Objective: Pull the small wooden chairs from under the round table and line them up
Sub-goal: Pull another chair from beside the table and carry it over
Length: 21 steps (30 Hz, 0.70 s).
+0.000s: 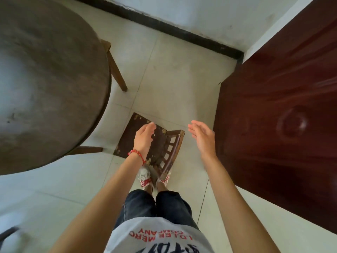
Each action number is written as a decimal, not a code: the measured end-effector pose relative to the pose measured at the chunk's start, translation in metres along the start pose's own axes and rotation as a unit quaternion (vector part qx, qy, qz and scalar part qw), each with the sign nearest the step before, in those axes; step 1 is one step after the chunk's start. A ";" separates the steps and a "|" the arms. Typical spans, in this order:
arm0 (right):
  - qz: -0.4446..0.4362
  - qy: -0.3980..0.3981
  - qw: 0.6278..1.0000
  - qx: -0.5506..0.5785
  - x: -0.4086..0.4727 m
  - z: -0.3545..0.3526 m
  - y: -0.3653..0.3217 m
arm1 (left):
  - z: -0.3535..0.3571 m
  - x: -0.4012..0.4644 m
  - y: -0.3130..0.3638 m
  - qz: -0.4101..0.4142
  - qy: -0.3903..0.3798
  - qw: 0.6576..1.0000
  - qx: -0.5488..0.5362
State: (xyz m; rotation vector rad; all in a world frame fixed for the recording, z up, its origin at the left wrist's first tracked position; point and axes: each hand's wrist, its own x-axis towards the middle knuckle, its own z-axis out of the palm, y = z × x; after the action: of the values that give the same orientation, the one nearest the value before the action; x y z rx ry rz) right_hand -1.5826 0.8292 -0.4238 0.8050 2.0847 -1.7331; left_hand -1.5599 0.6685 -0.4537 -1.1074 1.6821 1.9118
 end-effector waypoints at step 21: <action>-0.256 -0.377 0.314 -0.833 0.083 0.062 0.103 | 0.022 0.063 -0.157 -0.168 -0.165 0.936 0.261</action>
State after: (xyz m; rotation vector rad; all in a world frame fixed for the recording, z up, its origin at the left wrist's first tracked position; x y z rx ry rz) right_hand -1.5938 0.7984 -0.5662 -1.1524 1.8844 0.6832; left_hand -1.4943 0.7108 -0.6059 -0.7514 1.5553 1.2489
